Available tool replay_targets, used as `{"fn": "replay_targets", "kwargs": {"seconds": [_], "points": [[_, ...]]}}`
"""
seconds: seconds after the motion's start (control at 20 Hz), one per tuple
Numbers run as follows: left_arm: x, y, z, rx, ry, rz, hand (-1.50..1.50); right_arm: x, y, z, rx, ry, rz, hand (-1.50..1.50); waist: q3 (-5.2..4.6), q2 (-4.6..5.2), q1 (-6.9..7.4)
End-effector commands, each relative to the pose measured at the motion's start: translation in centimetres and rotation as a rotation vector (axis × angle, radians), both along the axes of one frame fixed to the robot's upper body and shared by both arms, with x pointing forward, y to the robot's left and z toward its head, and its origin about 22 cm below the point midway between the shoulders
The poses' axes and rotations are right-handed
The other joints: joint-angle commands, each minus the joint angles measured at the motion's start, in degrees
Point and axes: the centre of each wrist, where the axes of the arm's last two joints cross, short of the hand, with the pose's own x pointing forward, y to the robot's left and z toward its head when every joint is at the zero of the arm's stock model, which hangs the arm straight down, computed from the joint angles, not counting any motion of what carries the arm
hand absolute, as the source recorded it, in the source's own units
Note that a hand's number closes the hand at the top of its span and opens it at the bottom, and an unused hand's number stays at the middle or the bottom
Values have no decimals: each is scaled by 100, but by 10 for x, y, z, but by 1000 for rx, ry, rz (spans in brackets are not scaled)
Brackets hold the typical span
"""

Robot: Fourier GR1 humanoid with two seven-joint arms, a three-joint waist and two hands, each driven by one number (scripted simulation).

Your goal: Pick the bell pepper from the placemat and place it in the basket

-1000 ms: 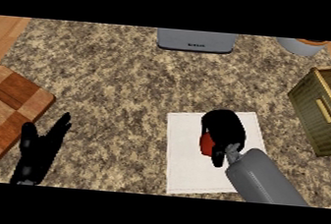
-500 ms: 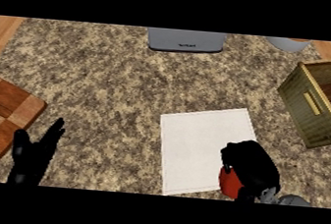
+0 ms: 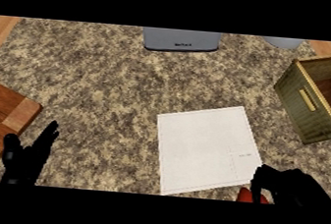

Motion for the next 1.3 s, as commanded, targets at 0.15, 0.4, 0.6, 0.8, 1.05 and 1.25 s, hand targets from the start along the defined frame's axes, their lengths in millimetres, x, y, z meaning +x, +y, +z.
{"fn": "replay_targets", "kwargs": {"seconds": [0.15, 0.4, 0.6, 0.8, 1.05, 1.25], "points": [[-12, -8, -16, -17, 66, 17, 0, -37, -13, 70, 493, -242, -98, 150, -57, 41, 9], [-12, -1, -12, -15, 53, 2, 0, -33, -34, 97, 552, -290, -200, 150, -72, 55, 147], [-6, -5, -8, -23, 66, -7, 0, -25, -55, 124, 539, -355, -294, 150, -77, 36, 117], [12, -6, -1, -9, 42, -4, 0, -3, -95, 163, 566, -402, -381, 150, -75, 64, 174], [10, -7, -3, -20, 68, -44, 0, 7, -143, 227, 581, -402, -447, 150, -74, 70, 288], [6, -12, -13, -18, 65, -52, 0, 23, -175, 260, 569, -365, -496, 150, -70, 105, 435]]}}
